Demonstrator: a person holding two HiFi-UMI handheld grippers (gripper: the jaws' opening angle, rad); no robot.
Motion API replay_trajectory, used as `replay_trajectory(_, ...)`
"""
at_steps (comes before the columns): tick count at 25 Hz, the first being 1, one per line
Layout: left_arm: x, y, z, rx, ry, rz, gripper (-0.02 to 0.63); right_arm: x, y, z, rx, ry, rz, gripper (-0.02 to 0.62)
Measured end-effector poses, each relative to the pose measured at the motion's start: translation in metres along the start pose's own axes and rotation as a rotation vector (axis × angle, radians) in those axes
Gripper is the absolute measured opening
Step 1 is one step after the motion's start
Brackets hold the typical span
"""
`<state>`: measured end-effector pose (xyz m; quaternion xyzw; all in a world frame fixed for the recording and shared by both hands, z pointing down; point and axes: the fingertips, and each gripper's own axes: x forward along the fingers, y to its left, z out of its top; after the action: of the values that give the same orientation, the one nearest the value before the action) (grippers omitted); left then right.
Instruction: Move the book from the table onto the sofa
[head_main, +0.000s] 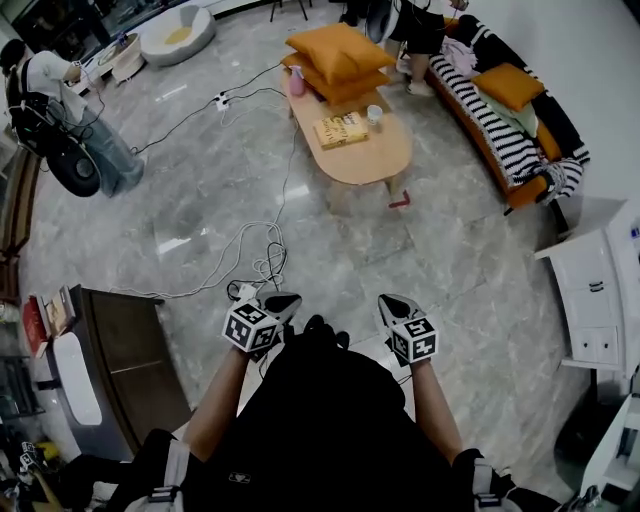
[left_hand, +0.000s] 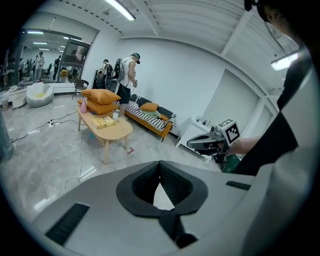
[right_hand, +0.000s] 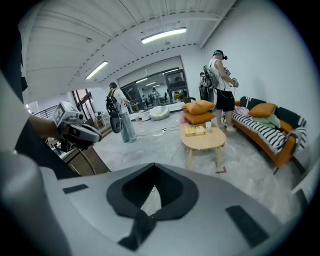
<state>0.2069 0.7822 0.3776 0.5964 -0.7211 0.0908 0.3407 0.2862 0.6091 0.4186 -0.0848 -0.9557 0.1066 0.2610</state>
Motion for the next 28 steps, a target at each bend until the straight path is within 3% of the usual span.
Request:
replay_trajectory(9, 0.019, 0.025, 0.008, -0.026, 0.025, -0.018, 0.009, 0.016, -0.011, -0.002, -0.009, 0.066, -0.003, 0.006)
replay_trajectory(18, 0.036, 0.096, 0.054, -0.048, 0.014, -0.036, 0.009, 0.094, -0.038, 0.07, -0.078, 0.112, 0.014, 0.006)
replay_trajectory(23, 0.046, 0.134, 0.073, 0.005, 0.04, -0.091, 0.009, 0.146, -0.027, 0.116, -0.144, 0.103, 0.03, 0.006)
replay_trajectory(28, 0.056, 0.161, 0.098, 0.036, 0.054, -0.135, 0.009, 0.171, -0.02, 0.135, -0.133, 0.108, 0.015, 0.006)
